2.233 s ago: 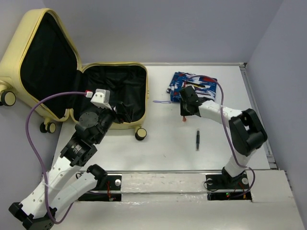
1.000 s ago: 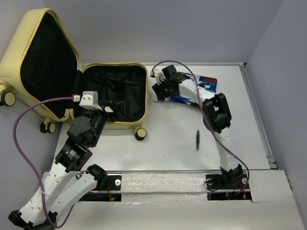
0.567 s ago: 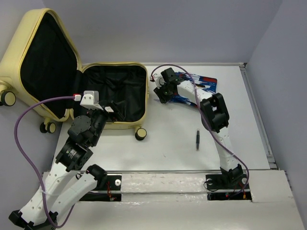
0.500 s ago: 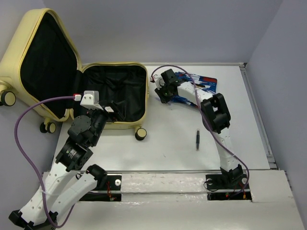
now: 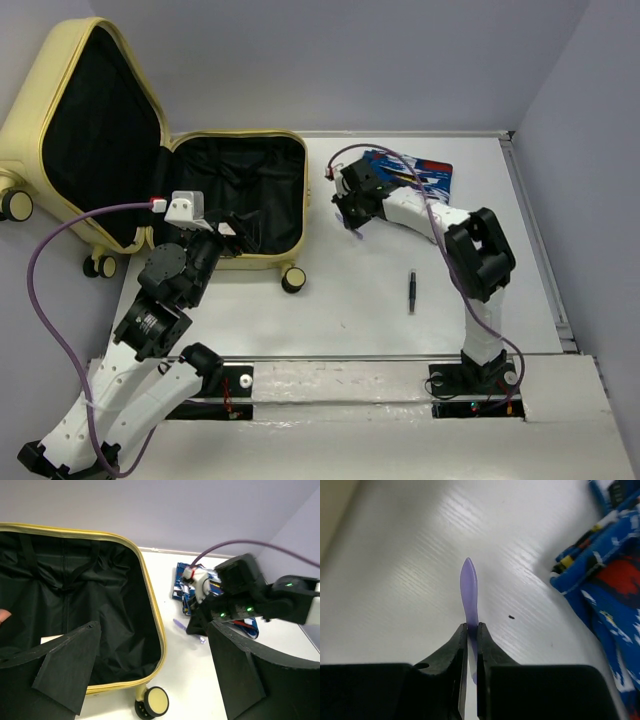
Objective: Pack the luggage
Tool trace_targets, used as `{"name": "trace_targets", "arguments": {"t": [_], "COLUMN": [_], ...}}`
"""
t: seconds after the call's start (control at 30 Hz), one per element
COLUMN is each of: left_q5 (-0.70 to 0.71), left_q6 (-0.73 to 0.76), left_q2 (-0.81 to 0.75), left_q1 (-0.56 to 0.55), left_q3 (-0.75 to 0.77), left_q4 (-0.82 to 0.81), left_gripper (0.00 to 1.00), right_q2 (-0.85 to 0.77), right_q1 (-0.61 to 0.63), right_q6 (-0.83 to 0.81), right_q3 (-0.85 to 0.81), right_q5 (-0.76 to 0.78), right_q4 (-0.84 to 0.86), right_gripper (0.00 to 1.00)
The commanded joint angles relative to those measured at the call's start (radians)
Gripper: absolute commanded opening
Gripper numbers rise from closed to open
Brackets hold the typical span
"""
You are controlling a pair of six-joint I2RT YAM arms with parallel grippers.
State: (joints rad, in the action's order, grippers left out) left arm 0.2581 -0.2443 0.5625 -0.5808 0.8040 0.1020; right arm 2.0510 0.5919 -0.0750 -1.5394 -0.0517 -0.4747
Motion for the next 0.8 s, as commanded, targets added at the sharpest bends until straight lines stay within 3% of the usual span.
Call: {"name": "trace_targets", "arguments": {"t": [0.0,0.13,0.23,0.27,0.33,0.37,0.43,0.5,0.6,0.77], "left_q5": [-0.006,-0.011,-0.016,-0.014,-0.01,-0.005,-0.003,-0.016,-0.055,-0.114], "left_q6": [0.005,0.002,0.004,0.004,0.004,0.005,0.004,0.004,-0.001,-0.01], "left_q2": [-0.01,-0.007,-0.003,-0.003,-0.001,-0.004,-0.009,-0.013,-0.016,-0.035], "left_q1": [0.007,0.01,0.018,0.021,0.021,0.021,0.022,0.022,0.022,0.027], "left_q3": [0.003,0.001,0.001,0.001,0.001,0.001,0.003,0.004,0.006,0.011], "left_q4": [-0.047,-0.048,-0.05,-0.048,-0.048,-0.045,-0.044,-0.045,-0.05,-0.053], "left_gripper": [0.99,0.99,0.99,0.99,0.99,0.99,0.99,0.99,0.99,0.99], "right_q2": [-0.213,-0.25,-0.172,-0.14,-0.074,-0.037,-0.067,-0.122,-0.283,-0.563], "right_q1": [0.012,0.075,0.144,0.157,0.166,0.166,0.166,0.143,0.06,-0.108], "right_q6": [0.119,0.138,0.203,0.225,0.27,0.299,0.304,0.313,0.374,0.604], "right_q3": [-0.018,-0.096,-0.279,-0.324,-0.407,-0.428,-0.4,-0.322,-0.054,0.521], "right_q5": [0.038,-0.008,-0.107,-0.125,-0.135,-0.113,0.014,0.047,0.134,0.269], "right_q4": [0.053,0.076,0.146,0.16,0.166,0.163,0.163,0.168,0.189,0.194], "right_gripper": [0.07,0.07,0.07,0.12,0.39,0.72,0.99,1.0,0.97,0.85]}}
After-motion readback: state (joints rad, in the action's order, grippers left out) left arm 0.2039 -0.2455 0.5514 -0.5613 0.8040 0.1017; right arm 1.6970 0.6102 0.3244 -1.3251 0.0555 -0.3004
